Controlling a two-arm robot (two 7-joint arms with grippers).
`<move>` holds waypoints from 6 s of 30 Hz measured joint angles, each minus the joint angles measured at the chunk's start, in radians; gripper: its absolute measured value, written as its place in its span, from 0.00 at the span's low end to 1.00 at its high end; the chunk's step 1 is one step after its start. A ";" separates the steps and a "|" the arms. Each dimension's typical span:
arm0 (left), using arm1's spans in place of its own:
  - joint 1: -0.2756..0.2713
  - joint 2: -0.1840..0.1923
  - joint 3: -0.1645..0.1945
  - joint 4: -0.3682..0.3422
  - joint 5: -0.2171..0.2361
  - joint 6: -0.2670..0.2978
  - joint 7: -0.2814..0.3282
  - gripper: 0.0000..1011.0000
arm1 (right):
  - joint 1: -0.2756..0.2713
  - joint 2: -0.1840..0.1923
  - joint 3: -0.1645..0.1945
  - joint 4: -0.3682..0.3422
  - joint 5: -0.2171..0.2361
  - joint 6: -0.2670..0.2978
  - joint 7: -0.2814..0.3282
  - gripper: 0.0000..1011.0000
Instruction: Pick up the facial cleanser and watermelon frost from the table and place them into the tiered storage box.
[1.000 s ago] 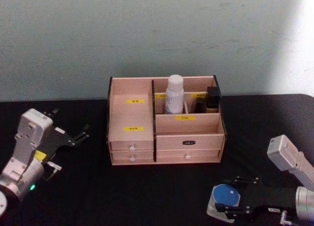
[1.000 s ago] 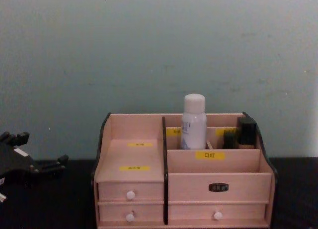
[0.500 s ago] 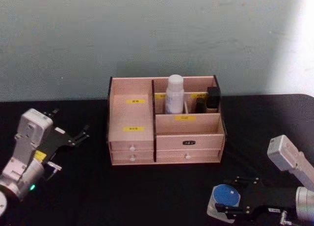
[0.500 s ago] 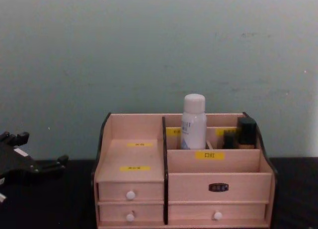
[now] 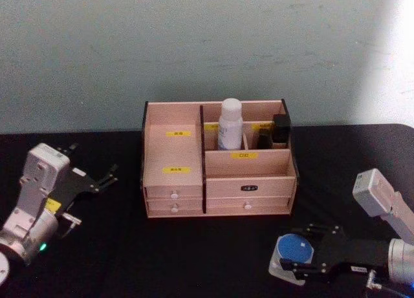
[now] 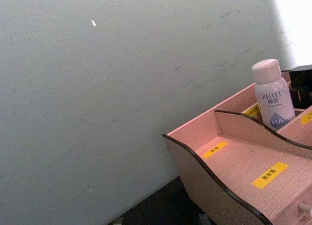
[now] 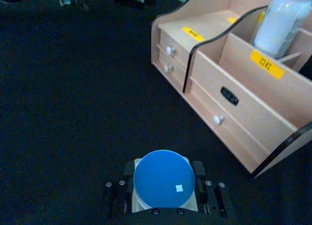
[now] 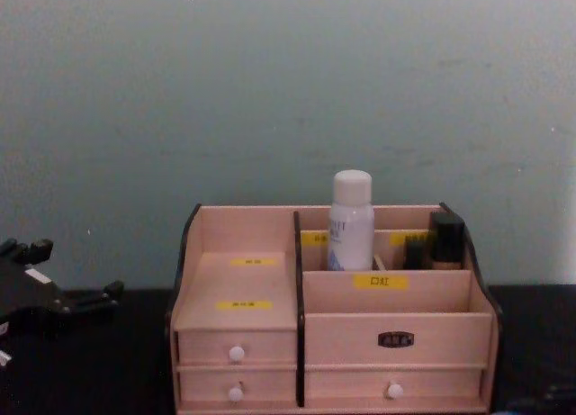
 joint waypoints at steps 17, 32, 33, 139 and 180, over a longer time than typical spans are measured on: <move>0.000 0.000 0.000 0.000 0.000 0.000 0.000 0.99 | 0.067 -0.059 0.010 -0.002 0.008 0.021 -0.034 0.71; 0.000 0.000 0.000 0.000 0.000 0.000 0.000 0.99 | 0.147 -0.111 -0.009 0.017 0.007 0.036 -0.042 0.71; 0.000 0.000 0.000 0.000 0.000 0.000 0.000 0.99 | 0.152 -0.116 -0.010 0.020 0.007 0.037 -0.043 0.71; 0.000 0.000 0.000 0.000 0.000 0.000 0.000 0.99 | 0.550 -0.621 -0.127 0.648 -0.170 -0.065 -0.061 0.73; 0.000 0.000 0.000 0.000 0.000 0.000 0.000 0.99 | 0.436 -0.496 -0.059 0.401 -0.087 -0.017 -0.053 0.99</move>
